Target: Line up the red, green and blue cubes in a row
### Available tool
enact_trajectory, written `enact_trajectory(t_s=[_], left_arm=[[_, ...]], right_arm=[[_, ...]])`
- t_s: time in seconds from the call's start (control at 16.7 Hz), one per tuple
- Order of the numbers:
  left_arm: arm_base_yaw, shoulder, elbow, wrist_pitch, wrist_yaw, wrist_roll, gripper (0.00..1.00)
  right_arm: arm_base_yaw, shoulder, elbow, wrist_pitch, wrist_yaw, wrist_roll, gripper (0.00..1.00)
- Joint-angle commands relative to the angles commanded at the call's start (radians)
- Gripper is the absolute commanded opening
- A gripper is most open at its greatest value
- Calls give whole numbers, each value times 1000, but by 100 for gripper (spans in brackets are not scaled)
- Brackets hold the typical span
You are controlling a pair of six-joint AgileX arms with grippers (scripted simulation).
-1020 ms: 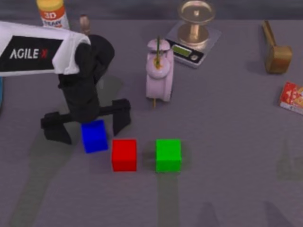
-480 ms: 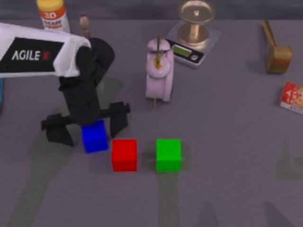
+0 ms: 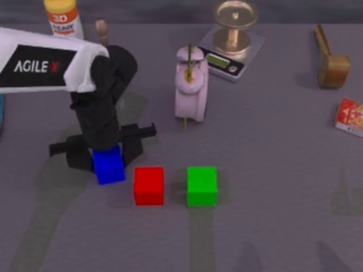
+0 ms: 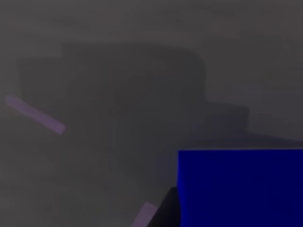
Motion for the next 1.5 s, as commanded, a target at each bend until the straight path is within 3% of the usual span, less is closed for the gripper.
enact_trajectory(t_s=[0.12,0.66,1.08,1.5], left_arm=[[0,0,0,0,0,0,0],[1,-6,4,-6,-2,3,0],[17,-89,132,-227,-2,-1,0],[5,-90,158,-254,-2,-3,0]], right_arm=[[0,0,0,0,0,0,100],[0,0,0,0,0,0,100],[0,0,0,0,0,0,100],[0,0,0,0,0,0,100]])
